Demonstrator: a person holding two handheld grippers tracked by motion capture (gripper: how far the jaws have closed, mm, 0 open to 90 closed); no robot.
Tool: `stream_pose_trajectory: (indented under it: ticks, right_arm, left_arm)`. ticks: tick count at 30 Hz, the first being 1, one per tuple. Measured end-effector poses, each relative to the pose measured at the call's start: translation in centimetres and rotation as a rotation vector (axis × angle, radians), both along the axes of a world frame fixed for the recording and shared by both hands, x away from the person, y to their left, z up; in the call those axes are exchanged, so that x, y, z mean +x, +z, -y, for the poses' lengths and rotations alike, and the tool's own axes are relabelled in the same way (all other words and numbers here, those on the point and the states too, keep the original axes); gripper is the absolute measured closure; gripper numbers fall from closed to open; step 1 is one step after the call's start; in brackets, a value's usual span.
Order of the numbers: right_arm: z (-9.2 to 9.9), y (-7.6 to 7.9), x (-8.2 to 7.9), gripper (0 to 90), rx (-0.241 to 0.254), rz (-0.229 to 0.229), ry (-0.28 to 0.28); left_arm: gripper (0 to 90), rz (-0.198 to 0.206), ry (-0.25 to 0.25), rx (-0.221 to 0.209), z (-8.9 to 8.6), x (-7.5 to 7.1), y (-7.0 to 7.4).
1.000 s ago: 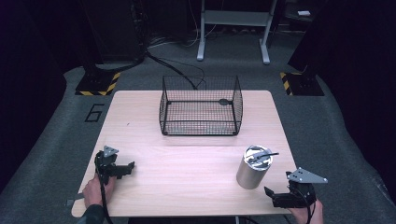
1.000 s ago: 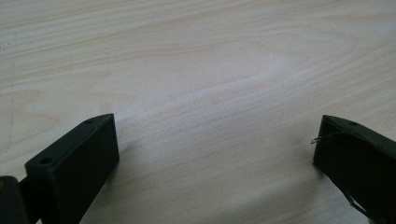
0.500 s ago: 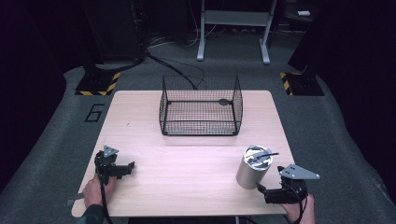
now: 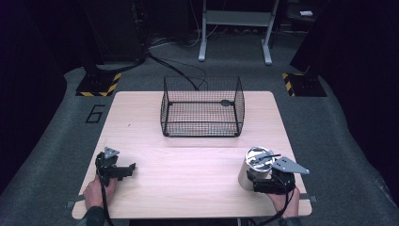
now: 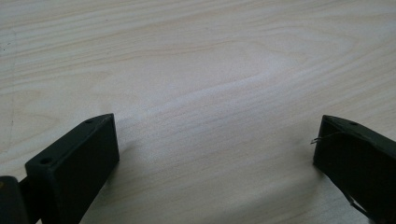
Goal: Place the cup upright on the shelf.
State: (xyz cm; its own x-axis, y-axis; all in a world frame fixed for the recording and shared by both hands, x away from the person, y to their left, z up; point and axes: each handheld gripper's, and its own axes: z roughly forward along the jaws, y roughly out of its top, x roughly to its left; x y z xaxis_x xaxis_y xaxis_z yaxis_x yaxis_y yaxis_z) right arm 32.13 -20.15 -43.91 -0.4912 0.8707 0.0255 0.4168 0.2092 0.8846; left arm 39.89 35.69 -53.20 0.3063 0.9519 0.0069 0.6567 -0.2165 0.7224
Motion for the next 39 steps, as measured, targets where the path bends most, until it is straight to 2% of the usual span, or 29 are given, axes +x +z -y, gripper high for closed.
stream_pose_trajectory:
  ticks: [7,17,25,29,39]
  right_arm:
    - [-0.7,0.2,0.6,1.1,-0.005,0.032,-0.035]
    - [-1.0,0.3,0.7,3.5,-0.013,0.037,-0.056]
    - [-0.9,0.5,0.8,3.8,-0.037,0.036,-0.057]
    - [-0.8,1.0,0.9,3.8,-0.024,0.040,-0.051]
    - [-1.0,2.4,1.6,3.8,-0.033,0.046,-0.037]
  left_arm:
    - [0.1,0.004,-0.001,-0.001,0.0,0.0,0.0]
    - [0.1,-0.001,0.006,-0.009,0.1,0.0,0.0]
    - [0.0,-0.001,0.005,-0.007,0.1,0.0,0.0]
    - [0.1,0.002,0.005,-0.008,0.1,0.0,0.0]
    - [0.0,0.003,0.001,-0.002,0.0,0.0,0.0]
